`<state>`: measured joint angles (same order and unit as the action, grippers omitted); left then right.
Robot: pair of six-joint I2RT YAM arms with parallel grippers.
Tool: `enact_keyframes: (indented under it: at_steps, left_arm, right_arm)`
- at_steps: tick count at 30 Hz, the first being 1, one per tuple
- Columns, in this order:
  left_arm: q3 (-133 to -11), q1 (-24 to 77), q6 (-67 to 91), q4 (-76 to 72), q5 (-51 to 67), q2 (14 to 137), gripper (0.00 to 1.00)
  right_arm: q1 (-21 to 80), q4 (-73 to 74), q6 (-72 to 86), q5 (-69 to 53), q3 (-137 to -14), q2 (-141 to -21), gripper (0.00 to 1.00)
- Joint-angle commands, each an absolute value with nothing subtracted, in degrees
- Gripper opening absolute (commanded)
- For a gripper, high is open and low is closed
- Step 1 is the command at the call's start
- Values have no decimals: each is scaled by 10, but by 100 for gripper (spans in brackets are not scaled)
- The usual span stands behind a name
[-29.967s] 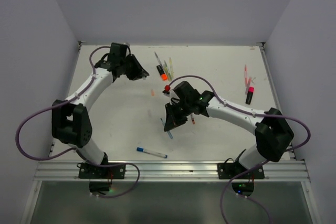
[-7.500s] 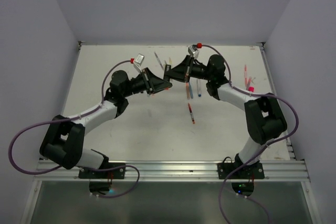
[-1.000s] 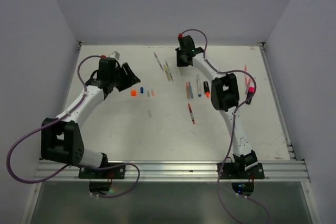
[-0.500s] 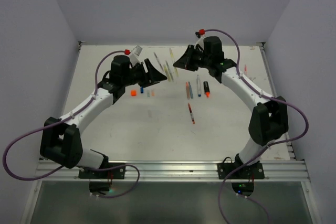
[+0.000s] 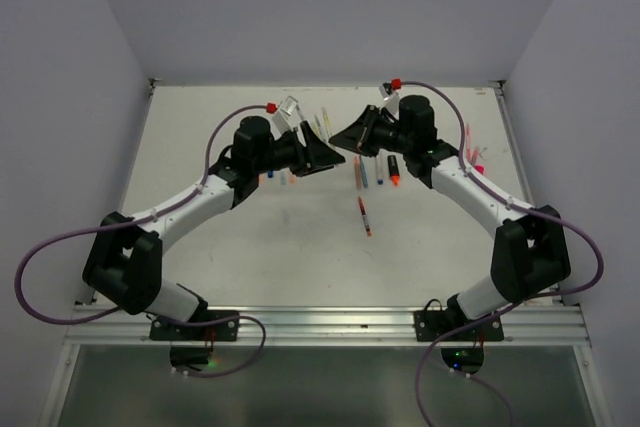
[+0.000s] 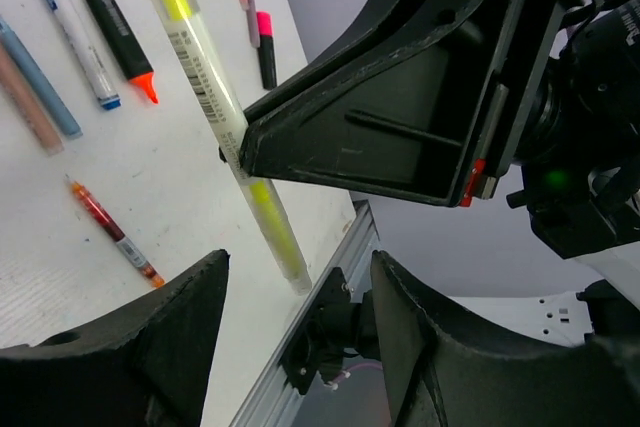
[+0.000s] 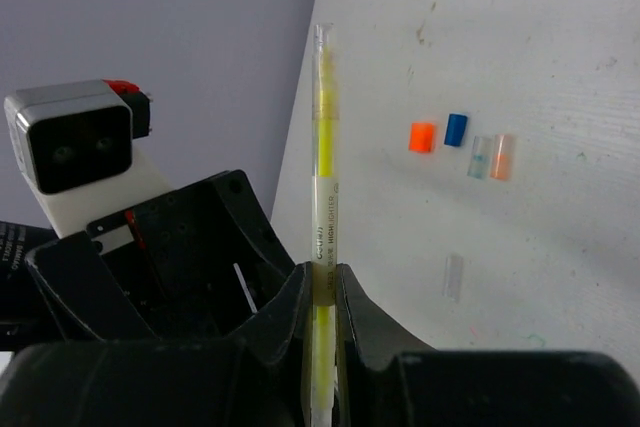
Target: Open the pen caps
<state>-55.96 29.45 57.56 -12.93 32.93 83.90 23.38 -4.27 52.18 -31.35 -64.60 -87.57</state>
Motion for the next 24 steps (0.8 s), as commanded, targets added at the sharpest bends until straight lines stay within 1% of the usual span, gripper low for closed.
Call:
enact_keyframes:
  at_steps: [1,5,9,11,12,14,15,17,18,20,23,24]
  left_arm:
    - [-565,312,590,-163,327,848,61]
    - [-572,319,590,-154,317,857,59]
    - [-577,319,591,-150,313,860,53]
    - [-580,319,592,-155,315,862,47]
    - [-580,319,594,-156,315,864,42]
    - [-582,319,594,-156,315,865,39]
    - [-584,319,594,-156,315,866,35]
    - [-585,319,594,-155,317,868,30]
    - [-586,319,594,-154,318,870,24]
    - [-584,319,596,-155,319,870,18]
    - [-580,320,599,-160,325,871,1]
    - [-578,319,599,-159,326,871,0]
  right_arm:
    - [236,-95,557,-323,-646,-853,0]
    - [236,-109,570,-326,-641,-853,0]
    - [237,-111,573,-326,-635,-850,0]
    - [237,-111,575,-324,-633,-848,0]
    - [238,-111,574,-324,-632,-847,0]
    - [238,-111,574,-323,-630,-846,0]
    - [238,-111,575,-322,-628,-843,0]
    - [238,-112,575,-323,-627,-843,0]
    - [238,-112,575,-323,-627,-842,0]
    - [238,-113,576,-323,-627,-843,0]
    - [238,-113,576,-328,-628,-848,0]
    - [239,-113,576,-330,-628,-850,0]
